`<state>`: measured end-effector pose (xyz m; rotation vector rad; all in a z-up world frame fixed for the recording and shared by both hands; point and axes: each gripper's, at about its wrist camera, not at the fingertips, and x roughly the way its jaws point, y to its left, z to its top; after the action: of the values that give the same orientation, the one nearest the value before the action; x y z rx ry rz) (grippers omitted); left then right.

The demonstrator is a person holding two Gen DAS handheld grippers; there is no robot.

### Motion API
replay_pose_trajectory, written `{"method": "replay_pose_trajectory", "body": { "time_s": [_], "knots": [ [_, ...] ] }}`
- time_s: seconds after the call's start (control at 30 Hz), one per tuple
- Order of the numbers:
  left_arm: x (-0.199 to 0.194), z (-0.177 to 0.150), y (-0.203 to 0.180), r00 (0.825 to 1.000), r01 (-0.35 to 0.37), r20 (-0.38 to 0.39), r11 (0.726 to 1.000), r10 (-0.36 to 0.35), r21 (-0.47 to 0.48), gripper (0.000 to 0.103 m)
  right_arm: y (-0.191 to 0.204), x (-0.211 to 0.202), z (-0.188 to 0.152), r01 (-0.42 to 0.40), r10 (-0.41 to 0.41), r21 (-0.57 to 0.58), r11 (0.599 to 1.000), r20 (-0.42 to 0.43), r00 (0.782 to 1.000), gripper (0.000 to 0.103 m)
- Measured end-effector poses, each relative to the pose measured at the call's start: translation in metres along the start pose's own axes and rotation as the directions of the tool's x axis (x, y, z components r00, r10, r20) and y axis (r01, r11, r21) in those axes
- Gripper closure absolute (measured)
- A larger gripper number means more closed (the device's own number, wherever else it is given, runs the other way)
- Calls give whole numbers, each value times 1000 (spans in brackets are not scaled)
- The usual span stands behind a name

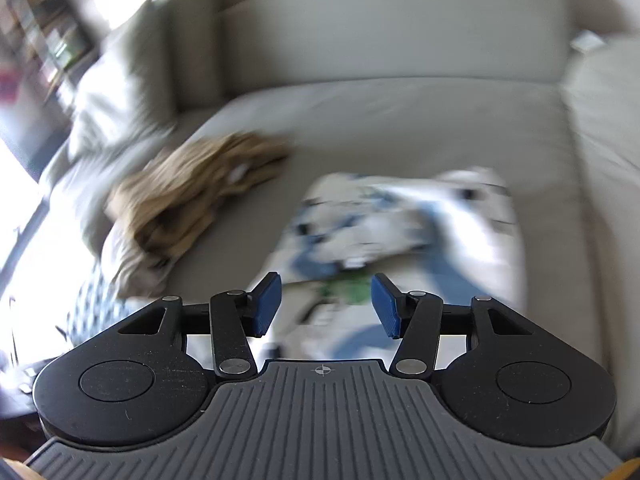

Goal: Fold clothes

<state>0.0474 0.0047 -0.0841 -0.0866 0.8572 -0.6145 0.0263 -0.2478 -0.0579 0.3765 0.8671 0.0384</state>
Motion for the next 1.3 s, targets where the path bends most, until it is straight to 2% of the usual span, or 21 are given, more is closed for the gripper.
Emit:
{"method": "replay_pose_trajectory", "body": {
  "time_s": [0.1,0.17,0.2,0.23,0.3,0.37,0.4,0.43,0.53,0.63,0.67,0.77,0.97,1.13,1.23,1.3],
  "knots": [
    [18,3,-16,999,7,-43,998,-5,62,57,-33,-4,-5,-6,7,94,996,-5,1000,50],
    [23,3,-28,997,16,-70,996,-9,90,57,-52,2,-6,-22,26,159,987,-23,999,56],
    [23,3,-32,997,22,-79,996,-15,90,53,-58,5,-6,-44,50,194,980,-27,998,64],
    [24,2,-33,996,29,-91,997,-22,77,51,-64,8,-5,-69,78,230,971,-29,997,66],
    [26,-2,-32,991,43,-128,999,-39,29,48,-73,8,0,-141,156,293,946,-28,987,66],
    [28,-8,-28,984,52,-167,998,-55,-24,47,-74,1,-3,-192,219,306,932,-55,974,65],
    [31,-12,-25,981,52,-184,997,-61,-53,47,-74,-3,-4,-216,250,312,925,-70,966,61],
    [34,-15,-23,977,53,-200,995,-69,-84,47,-75,-7,-6,-240,280,318,917,-84,956,53],
    [46,-20,-17,972,72,-207,982,-108,-174,47,-75,-20,-11,-310,369,338,889,-126,921,47],
    [57,-20,-19,973,96,-187,971,-139,-218,49,-76,-31,-29,-286,354,356,890,-142,925,47],
    [62,-20,-21,973,92,-188,973,-134,-213,56,-77,-33,-36,-277,350,371,886,-144,926,47],
    [72,-21,-27,975,44,-206,984,-79,-170,102,-80,-33,-31,-229,279,311,922,-124,952,47],
    [57,-20,-17,985,6,-169,986,-34,-164,103,-86,-32,-19,-117,131,184,976,-66,989,47],
    [46,-18,-5,990,-33,-141,984,7,-177,103,-92,-31,-9,-11,12,82,997,-2,1000,48],
    [45,-17,-1,990,-31,-138,983,6,-183,103,-96,9,10,-173,180,146,974,-41,983,52],
    [44,-17,0,991,-26,-136,984,2,-175,103,-93,38,19,-212,229,185,959,-75,970,52]
  ]
}}
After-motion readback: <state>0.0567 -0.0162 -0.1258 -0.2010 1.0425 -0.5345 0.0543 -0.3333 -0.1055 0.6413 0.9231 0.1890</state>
